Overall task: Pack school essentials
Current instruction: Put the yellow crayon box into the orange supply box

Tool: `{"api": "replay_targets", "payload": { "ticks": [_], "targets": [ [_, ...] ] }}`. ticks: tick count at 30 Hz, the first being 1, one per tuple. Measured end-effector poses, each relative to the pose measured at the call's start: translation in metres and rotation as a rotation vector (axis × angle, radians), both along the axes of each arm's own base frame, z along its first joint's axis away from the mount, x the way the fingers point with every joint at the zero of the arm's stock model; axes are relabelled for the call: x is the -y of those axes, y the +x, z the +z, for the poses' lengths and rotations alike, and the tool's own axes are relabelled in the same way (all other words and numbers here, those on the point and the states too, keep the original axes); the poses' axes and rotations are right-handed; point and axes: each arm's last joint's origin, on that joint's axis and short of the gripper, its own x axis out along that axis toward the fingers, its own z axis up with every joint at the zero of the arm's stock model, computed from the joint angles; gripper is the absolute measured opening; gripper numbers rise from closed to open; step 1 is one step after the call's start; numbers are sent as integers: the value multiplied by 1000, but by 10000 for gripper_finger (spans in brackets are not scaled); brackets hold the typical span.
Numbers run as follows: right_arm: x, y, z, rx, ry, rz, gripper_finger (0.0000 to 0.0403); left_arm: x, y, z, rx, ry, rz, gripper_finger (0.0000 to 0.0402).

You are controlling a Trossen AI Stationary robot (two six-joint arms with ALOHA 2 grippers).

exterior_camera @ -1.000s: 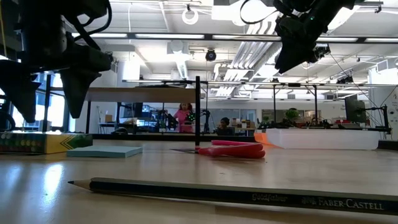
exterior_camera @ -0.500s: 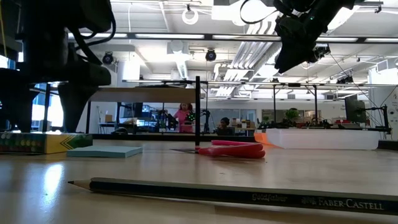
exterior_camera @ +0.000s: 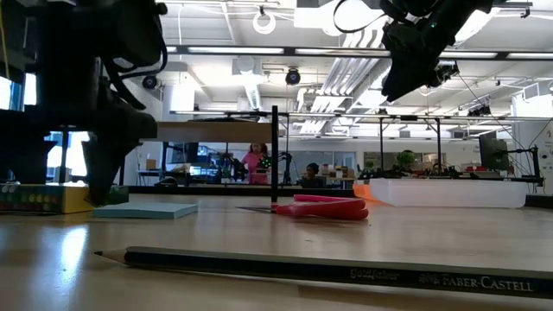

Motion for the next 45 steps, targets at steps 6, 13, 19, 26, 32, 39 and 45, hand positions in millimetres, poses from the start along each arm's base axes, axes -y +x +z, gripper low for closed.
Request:
{"api": "replay_targets", "payload": {
  "ticks": [6, 13, 19, 26, 32, 39, 45],
  "targets": [
    [0, 0, 0, 0, 1, -1, 145, 0, 3, -5, -13, 9, -24, 400],
    [0, 0, 0, 0, 0, 0, 145, 0, 3, -5, -10, 19, -35, 394],
    [0, 0, 0, 0, 1, -1, 145, 0, 3, -5, -4, 25, -36, 365],
    [0, 0, 0, 0, 0, 0, 145, 0, 3, -5, -4, 29, -62, 333],
    [0, 0, 0, 0, 1, -1, 145, -1, 1, -1, 3, 35, -89, 329],
    [0, 0, 0, 0, 0, -1, 145, -2, -2, 13, 58, 57, -140, 329],
    [0, 0, 0, 0, 1, -1, 145, -4, -5, 27, 125, 88, -210, 329]
  ]
}}
